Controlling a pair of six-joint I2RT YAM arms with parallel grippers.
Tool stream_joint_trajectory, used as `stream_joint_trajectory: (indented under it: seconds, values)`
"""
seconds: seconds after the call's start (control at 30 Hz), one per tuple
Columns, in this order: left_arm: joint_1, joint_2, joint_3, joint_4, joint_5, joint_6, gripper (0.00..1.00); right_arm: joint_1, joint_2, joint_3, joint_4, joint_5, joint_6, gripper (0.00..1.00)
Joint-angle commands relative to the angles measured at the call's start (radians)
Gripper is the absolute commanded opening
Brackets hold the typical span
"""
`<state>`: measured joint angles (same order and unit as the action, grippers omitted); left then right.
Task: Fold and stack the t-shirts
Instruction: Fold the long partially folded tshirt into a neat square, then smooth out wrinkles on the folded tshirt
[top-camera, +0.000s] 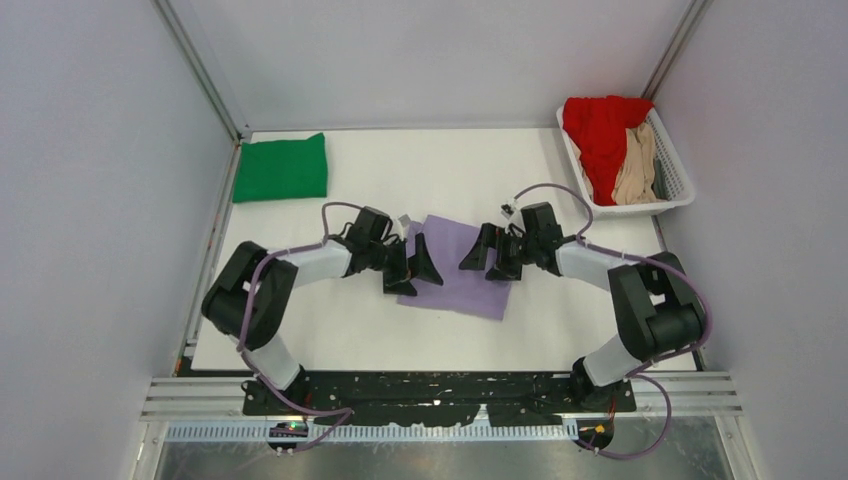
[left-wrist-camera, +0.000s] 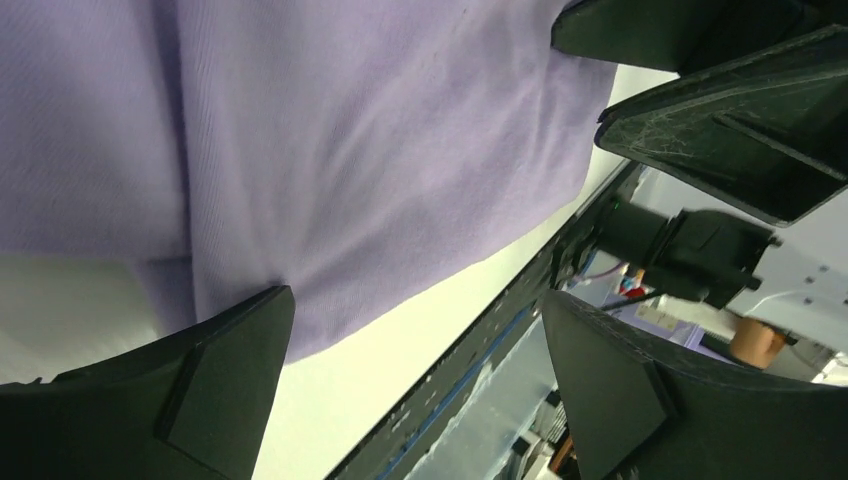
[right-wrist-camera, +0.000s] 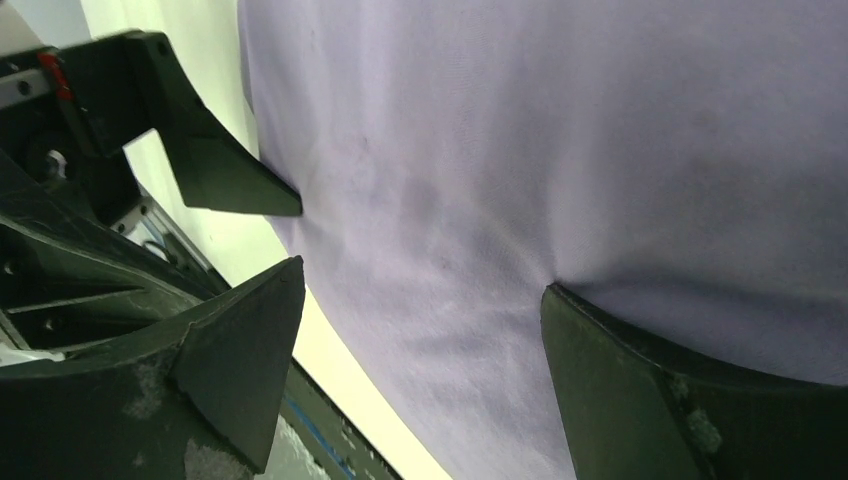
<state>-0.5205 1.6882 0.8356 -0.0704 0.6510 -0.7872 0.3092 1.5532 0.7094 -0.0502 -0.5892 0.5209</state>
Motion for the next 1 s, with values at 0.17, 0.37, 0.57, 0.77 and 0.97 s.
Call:
stream_joint_trajectory:
  seconds: [0.17,0.37,0.57,0.77,0.97]
  values:
    - [-0.063,-0.238,0.032,-0.154,-0.111,0.148,1.00,0.019,-0.267,0.010,-0.272,0.147,-0.058,0.95]
    - [-0.021,-0.081,0.333,-0.279,-0.196,0.250,1.00,-0.139,-0.321,0.062,-0.281,0.176,-0.072,0.95]
    - [0.000,0.214,0.685,-0.411,-0.258,0.323,0.97,-0.289,-0.295,0.048,-0.242,0.190,-0.095,0.95]
    - [0.001,0.407,0.856,-0.437,-0.189,0.329,0.86,-0.333,-0.212,0.049,-0.199,0.232,-0.077,0.97]
    - [0.001,0.492,0.911,-0.426,-0.200,0.305,0.80,-0.335,-0.102,0.037,-0.106,0.203,-0.033,1.00]
